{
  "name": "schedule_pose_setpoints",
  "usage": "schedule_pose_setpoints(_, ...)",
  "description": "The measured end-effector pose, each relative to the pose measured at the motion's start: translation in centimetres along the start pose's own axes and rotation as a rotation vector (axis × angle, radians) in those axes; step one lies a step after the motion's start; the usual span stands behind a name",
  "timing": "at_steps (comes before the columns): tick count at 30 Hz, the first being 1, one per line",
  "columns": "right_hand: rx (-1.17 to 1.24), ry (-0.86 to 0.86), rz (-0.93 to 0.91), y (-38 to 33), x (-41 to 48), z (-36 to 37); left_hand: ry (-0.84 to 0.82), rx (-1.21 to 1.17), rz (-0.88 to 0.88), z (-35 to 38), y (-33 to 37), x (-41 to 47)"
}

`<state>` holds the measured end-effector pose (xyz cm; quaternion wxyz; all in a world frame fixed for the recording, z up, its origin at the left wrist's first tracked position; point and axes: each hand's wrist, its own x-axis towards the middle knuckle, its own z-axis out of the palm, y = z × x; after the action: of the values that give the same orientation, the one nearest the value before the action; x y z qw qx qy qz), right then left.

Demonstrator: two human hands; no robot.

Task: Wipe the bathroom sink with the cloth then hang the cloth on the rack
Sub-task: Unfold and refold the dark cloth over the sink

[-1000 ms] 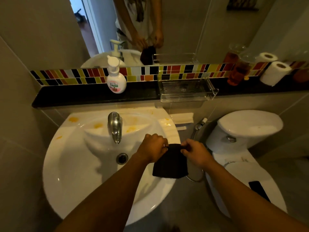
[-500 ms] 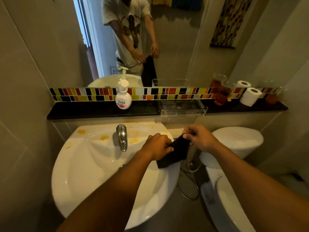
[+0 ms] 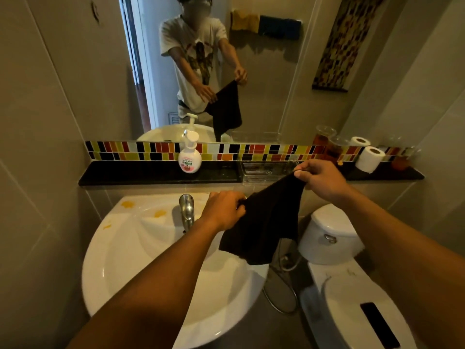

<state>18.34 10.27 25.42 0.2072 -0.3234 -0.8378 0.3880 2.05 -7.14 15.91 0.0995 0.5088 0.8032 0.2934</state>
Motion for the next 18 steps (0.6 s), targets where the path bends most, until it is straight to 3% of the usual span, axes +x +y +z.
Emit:
schedule_pose_setpoints(14,-0.010,0.050,0.220,4.2,-3.4,-2.0,-0.153,0.001,-0.096,0.8,-2.2,-1.3)
schedule_pose_setpoints(18,0.007,0.019,0.404,7.1,-4.6,-2.9,-0.393,-0.191,-0.155,0.6,-2.8,-1.5)
